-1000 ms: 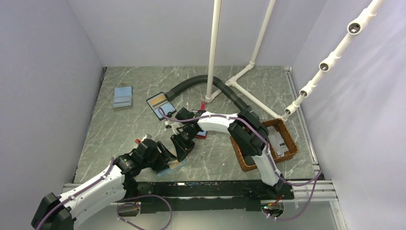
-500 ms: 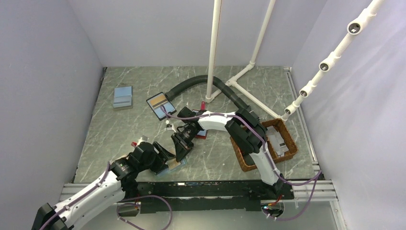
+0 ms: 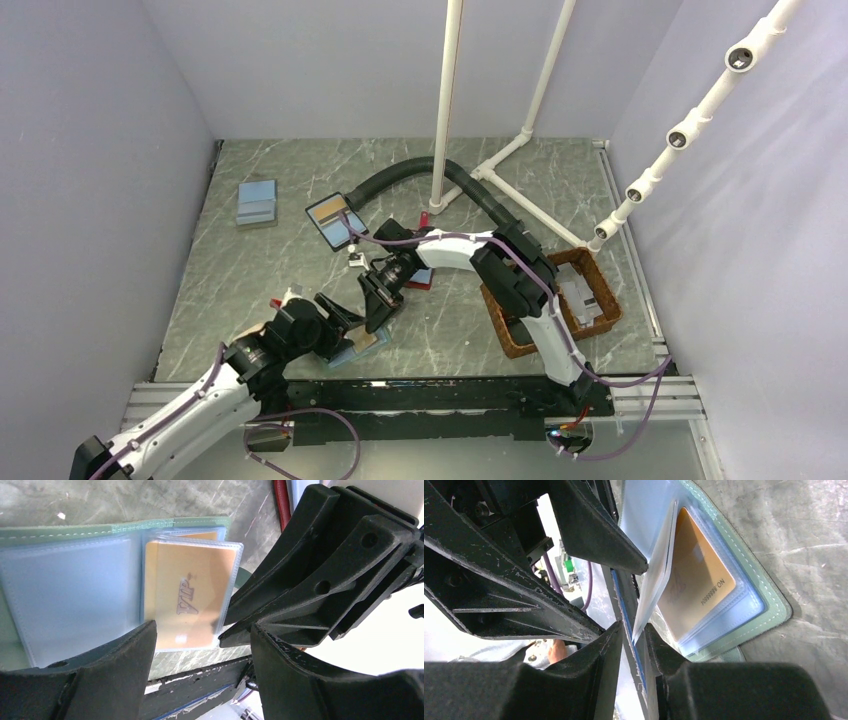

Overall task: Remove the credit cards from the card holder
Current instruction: Remove the credit card from the card holder.

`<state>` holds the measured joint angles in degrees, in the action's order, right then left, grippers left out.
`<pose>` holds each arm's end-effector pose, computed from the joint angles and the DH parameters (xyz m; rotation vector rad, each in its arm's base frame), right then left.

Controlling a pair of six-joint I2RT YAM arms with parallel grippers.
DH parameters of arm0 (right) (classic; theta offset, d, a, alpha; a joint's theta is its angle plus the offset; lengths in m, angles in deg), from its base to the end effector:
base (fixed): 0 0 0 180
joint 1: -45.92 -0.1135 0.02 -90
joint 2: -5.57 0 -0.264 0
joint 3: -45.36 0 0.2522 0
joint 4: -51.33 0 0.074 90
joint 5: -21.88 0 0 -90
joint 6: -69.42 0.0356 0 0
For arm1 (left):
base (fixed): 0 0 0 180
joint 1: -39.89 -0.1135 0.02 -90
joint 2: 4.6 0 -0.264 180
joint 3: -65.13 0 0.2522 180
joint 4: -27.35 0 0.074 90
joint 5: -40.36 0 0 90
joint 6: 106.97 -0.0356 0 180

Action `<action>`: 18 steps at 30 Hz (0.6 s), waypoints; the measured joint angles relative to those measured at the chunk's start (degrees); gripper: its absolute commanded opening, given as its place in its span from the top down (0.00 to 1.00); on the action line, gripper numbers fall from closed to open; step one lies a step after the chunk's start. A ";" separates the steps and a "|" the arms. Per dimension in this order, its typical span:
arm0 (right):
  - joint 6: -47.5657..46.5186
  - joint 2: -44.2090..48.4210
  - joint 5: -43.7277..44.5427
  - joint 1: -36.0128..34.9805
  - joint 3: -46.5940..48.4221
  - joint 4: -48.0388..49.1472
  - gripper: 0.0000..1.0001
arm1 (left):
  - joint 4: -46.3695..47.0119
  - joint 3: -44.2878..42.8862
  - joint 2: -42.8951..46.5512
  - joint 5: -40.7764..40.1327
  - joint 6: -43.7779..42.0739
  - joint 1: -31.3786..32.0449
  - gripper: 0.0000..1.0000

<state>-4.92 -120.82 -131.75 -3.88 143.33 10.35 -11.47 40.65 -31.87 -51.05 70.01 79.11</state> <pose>0.2532 0.3490 0.1219 0.9625 -2.2134 -1.4874 0.0929 -0.0747 0.1494 -1.0476 2.3314 -1.0099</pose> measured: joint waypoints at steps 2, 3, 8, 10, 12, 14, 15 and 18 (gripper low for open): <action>0.07 -0.46 -0.90 -0.02 0.07 0.39 0.73 | -0.87 0.00 0.59 -0.07 1.31 0.02 0.26; 0.33 -0.85 -1.55 -0.02 0.22 0.57 0.73 | -1.33 0.00 0.98 -0.31 1.99 0.11 0.26; 1.07 -2.84 -3.80 -0.85 1.44 0.72 0.73 | -4.13 -0.33 3.50 -2.78 4.33 0.17 0.25; 1.03 -3.23 -4.28 -1.11 2.34 0.24 0.72 | -5.97 -0.83 4.74 -3.80 4.76 0.22 0.25; 0.76 -3.28 -4.57 -1.14 3.19 -0.35 0.72 | -7.50 -1.31 6.08 -5.25 5.40 0.24 0.24; 0.59 -3.28 -6.62 -1.33 4.33 -1.31 0.70 | -9.09 -1.42 6.80 -7.13 5.86 0.22 0.24; 0.46 -3.28 -7.69 -1.70 5.14 -1.53 0.70 | -10.08 -1.42 6.93 -7.72 5.97 0.15 0.24; 0.39 -3.28 -9.35 -2.75 6.60 -1.68 0.69 | -12.79 -1.42 7.74 -9.51 6.80 0.13 0.23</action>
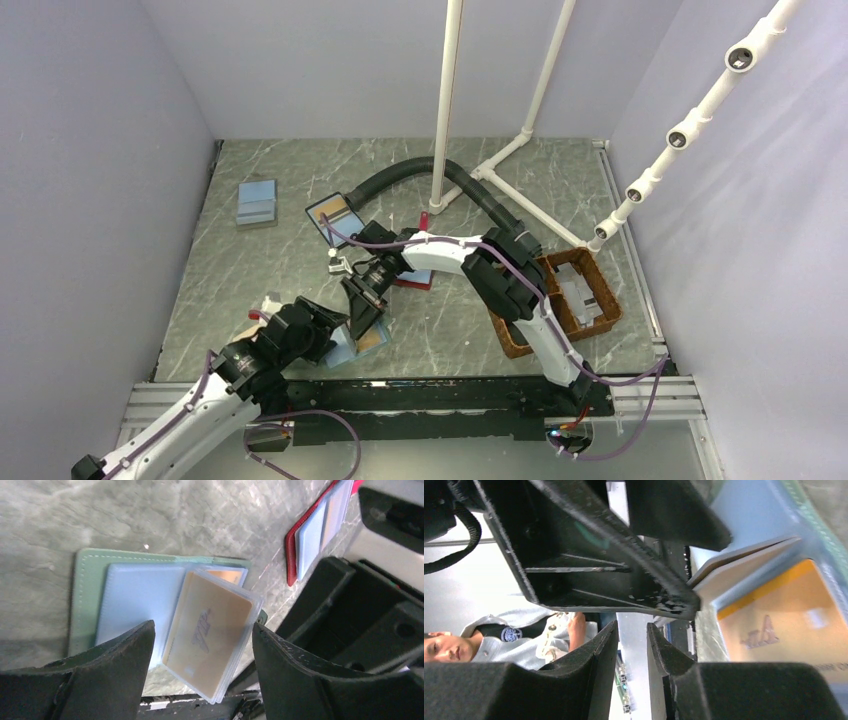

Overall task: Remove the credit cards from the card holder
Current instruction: Remove the credit card from the card holder.

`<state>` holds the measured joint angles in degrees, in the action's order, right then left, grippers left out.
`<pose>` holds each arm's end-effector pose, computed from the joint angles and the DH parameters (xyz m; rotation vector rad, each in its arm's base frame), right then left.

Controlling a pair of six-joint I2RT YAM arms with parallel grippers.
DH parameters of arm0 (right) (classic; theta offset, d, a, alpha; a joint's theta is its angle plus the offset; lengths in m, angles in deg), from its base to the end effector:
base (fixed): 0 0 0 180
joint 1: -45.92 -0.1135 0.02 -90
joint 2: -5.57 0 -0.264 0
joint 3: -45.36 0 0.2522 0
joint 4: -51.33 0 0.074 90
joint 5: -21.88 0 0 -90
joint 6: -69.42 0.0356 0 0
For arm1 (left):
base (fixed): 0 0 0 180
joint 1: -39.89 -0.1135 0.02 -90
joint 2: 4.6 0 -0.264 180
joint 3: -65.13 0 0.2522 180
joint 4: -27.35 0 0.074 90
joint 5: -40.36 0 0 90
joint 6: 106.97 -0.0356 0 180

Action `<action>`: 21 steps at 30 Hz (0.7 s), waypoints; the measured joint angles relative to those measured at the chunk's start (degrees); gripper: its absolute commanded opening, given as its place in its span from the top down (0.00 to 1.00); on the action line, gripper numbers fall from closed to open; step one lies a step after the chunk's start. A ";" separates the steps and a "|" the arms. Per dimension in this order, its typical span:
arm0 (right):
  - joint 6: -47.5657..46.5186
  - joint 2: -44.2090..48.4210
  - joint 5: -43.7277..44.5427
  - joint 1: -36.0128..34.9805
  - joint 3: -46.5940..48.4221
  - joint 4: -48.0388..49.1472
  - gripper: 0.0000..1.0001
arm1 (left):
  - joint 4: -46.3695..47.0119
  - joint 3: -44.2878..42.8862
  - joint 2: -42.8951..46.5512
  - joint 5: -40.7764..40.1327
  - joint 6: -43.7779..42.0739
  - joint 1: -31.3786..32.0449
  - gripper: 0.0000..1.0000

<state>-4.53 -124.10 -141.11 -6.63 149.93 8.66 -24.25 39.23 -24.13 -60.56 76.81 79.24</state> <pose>0.2459 0.3770 0.1316 0.9945 -1.9929 -1.5911 0.0805 -0.0573 0.1524 -1.2458 2.2047 -0.8600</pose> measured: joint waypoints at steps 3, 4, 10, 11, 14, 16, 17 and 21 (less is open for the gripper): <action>0.04 0.00 -1.01 -0.76 1.16 -0.63 0.69 | -1.66 0.00 0.85 -1.40 0.35 0.00 0.23; 0.09 0.00 -1.03 -0.92 1.66 -0.90 0.69 | -2.12 0.00 1.05 -1.64 0.46 0.00 0.23; 0.66 -0.26 -0.98 -0.96 3.32 -1.03 0.69 | -3.43 0.00 1.73 -2.54 0.68 0.00 0.24; 0.66 -0.48 -0.90 -0.96 3.39 -1.09 0.69 | -3.76 0.00 1.97 -2.54 0.85 0.00 0.24; 0.17 -1.16 1.29 -0.96 3.76 -2.19 0.69 | -5.03 0.00 2.73 -2.71 1.40 0.00 0.25; -0.87 -1.18 4.44 -0.96 3.76 -3.52 0.69 | -6.03 -0.15 3.32 -2.93 1.51 0.00 0.25; -1.46 -1.18 5.95 -0.94 3.76 -4.11 0.69 | -6.71 -0.35 3.63 -3.04 1.53 0.00 0.26; -3.93 -1.14 11.19 -0.72 3.76 -6.21 0.67 | -10.10 -1.42 4.13 -3.65 1.49 0.00 0.26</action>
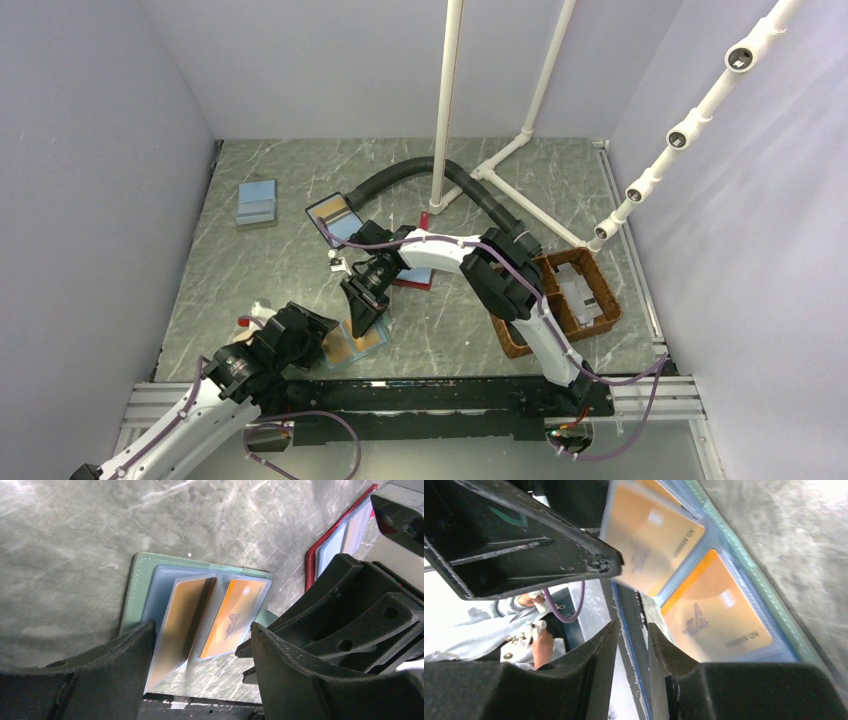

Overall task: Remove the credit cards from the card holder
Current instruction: Remove the credit card from the card holder.

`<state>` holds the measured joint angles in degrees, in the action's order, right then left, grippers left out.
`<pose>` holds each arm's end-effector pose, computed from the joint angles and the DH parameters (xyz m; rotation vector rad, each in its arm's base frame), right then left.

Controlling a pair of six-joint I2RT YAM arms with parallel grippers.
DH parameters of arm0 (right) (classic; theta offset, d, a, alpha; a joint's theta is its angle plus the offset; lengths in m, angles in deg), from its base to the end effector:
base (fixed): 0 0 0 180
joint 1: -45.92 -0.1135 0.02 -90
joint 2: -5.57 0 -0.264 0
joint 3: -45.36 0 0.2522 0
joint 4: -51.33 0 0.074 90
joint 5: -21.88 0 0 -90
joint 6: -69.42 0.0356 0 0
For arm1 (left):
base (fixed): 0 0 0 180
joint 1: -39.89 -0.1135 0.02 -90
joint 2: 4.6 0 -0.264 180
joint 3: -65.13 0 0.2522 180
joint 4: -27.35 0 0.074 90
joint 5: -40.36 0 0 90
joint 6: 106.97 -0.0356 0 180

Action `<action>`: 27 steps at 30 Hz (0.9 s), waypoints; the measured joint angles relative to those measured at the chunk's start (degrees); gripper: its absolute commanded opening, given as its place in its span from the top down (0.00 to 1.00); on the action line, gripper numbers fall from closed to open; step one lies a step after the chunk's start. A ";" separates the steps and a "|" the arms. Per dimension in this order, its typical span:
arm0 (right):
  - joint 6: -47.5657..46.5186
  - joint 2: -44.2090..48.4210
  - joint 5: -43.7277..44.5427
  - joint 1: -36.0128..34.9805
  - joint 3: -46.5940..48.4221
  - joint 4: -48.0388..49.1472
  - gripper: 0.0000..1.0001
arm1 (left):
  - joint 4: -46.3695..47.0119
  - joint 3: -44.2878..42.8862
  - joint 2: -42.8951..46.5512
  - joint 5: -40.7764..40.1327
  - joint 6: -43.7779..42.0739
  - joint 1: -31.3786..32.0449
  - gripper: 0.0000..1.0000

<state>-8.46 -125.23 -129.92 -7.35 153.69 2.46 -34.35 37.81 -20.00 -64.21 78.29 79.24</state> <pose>0.2467 0.3831 0.1309 1.0748 -2.1852 -1.4357 0.0693 -0.0452 0.1529 -1.2995 2.1942 -0.7348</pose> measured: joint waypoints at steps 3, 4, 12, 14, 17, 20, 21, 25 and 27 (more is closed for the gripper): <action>-1.36 0.22 1.62 0.24 0.00 -1.14 0.61 | -1.14 -0.39 0.04 -0.35 -0.26 0.00 0.26; -1.81 0.35 1.70 0.26 0.00 -1.40 0.59 | -1.18 -0.39 0.07 -0.35 -0.35 0.00 0.26; -4.44 2.19 3.10 -0.79 0.59 -2.80 0.55 | 0.50 -0.37 -0.52 -0.33 -1.73 0.00 0.28; -4.48 2.36 4.48 -1.03 0.90 -2.84 0.55 | 0.42 -0.50 -0.98 -0.37 -2.71 0.00 0.33; -4.44 2.36 6.49 -1.18 0.98 -2.95 0.56 | 0.07 -1.40 -1.25 -0.42 -4.15 0.00 0.48; -4.39 2.38 7.61 -0.50 0.98 -2.97 0.56 | 0.22 -2.25 -1.18 -0.50 -4.85 0.00 0.58; -4.35 2.36 7.80 -0.28 0.98 -2.97 0.56 | 0.22 -2.25 -1.07 -0.50 -4.98 0.00 0.58; -4.17 2.38 7.91 0.39 0.96 -2.93 0.56 | 0.15 -2.19 0.15 -0.33 -5.49 0.00 0.57; -4.13 2.36 7.89 0.70 0.96 -2.95 0.56 | 0.02 -2.16 0.68 -0.31 -5.66 0.00 0.55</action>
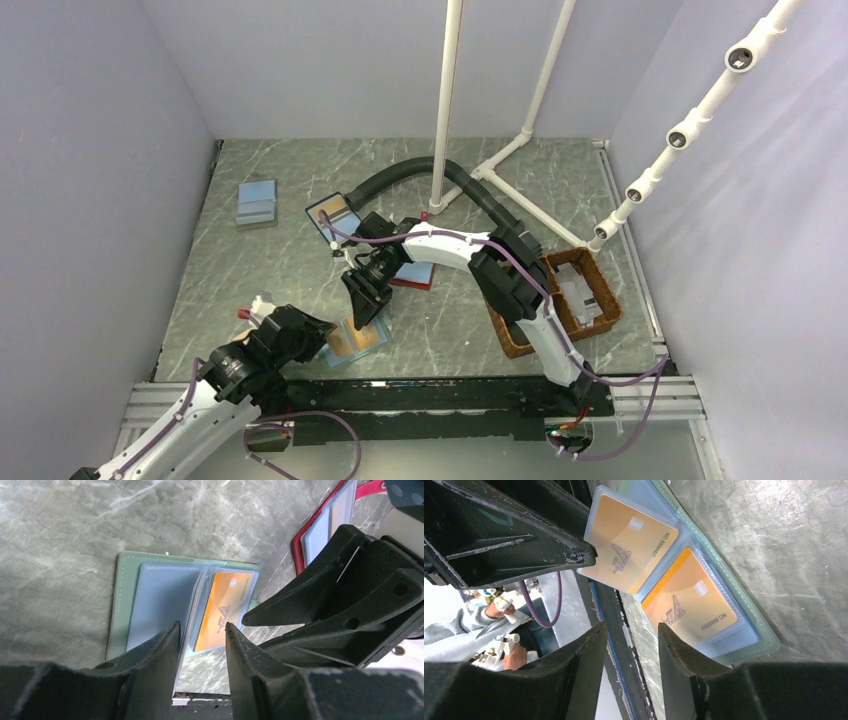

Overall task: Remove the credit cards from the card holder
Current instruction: Remove the credit card from the card holder.

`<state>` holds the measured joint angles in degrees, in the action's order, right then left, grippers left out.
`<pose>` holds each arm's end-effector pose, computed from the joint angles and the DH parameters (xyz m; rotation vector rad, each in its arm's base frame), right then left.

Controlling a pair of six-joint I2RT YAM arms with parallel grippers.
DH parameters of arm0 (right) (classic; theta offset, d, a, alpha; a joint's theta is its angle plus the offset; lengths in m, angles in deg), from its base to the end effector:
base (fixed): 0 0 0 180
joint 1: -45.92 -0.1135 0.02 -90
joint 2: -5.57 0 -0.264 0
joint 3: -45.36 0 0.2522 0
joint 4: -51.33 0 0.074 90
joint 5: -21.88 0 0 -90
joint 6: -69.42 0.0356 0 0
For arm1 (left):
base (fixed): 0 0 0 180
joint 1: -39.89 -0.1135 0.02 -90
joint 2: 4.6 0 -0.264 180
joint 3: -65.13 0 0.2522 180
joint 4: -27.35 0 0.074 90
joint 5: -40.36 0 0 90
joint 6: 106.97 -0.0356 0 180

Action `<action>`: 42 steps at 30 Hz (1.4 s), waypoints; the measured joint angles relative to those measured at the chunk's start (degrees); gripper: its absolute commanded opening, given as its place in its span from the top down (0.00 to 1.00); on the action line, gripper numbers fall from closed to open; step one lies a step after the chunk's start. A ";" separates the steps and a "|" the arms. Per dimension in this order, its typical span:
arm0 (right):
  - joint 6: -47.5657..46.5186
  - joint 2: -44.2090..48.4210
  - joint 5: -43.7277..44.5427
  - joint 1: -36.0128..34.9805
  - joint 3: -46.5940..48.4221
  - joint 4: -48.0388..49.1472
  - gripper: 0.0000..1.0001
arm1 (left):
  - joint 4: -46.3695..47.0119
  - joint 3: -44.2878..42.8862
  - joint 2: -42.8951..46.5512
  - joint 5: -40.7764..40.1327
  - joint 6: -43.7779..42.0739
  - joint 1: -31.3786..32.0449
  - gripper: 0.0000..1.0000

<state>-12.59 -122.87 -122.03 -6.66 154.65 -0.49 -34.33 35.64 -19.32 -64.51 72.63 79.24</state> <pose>0.2526 0.3775 0.1478 1.1921 -2.3228 -1.3623 0.0697 -0.0453 0.1657 -1.1740 2.2010 -0.7475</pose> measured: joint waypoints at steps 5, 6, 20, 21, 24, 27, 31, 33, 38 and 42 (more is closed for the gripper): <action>0.07 0.02 -0.17 0.22 0.00 0.02 0.56 | -0.92 0.00 0.52 0.11 -1.64 0.00 0.56; 0.09 0.02 -0.22 0.22 0.00 0.04 0.56 | -0.98 0.00 0.66 0.24 -1.92 0.00 0.56; 0.55 0.02 -1.03 0.31 -0.11 0.22 0.56 | 4.90 0.13 0.50 3.78 -6.75 0.00 0.54; 0.55 0.02 -0.79 0.33 -0.13 0.22 0.56 | 6.05 0.31 0.33 4.20 -7.19 0.00 0.54; 0.50 0.02 0.63 0.37 -0.33 0.17 0.55 | 10.23 1.25 -1.09 5.97 -8.33 0.00 0.54; 0.48 0.02 1.60 0.57 -0.72 0.15 0.55 | 12.41 1.46 -3.48 6.93 -9.01 0.00 0.55; 0.26 0.11 1.36 0.92 -1.51 0.17 0.52 | 15.19 1.92 -5.73 7.63 -9.38 0.00 0.59; 0.07 0.35 1.18 1.09 -2.19 0.20 0.51 | 16.26 2.25 -6.43 7.61 -9.44 0.00 0.59; -0.11 1.81 0.81 1.31 -3.41 0.20 0.49 | 18.51 2.38 -7.85 7.58 -9.64 0.00 0.60; -0.13 2.12 0.90 1.31 -3.41 0.28 0.51 | 18.32 2.38 -8.37 7.58 -9.51 0.00 0.58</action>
<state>-12.72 -120.75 -121.13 -5.34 151.24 -0.21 -16.01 38.03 -27.69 -56.93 63.13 79.24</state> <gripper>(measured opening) 0.505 0.403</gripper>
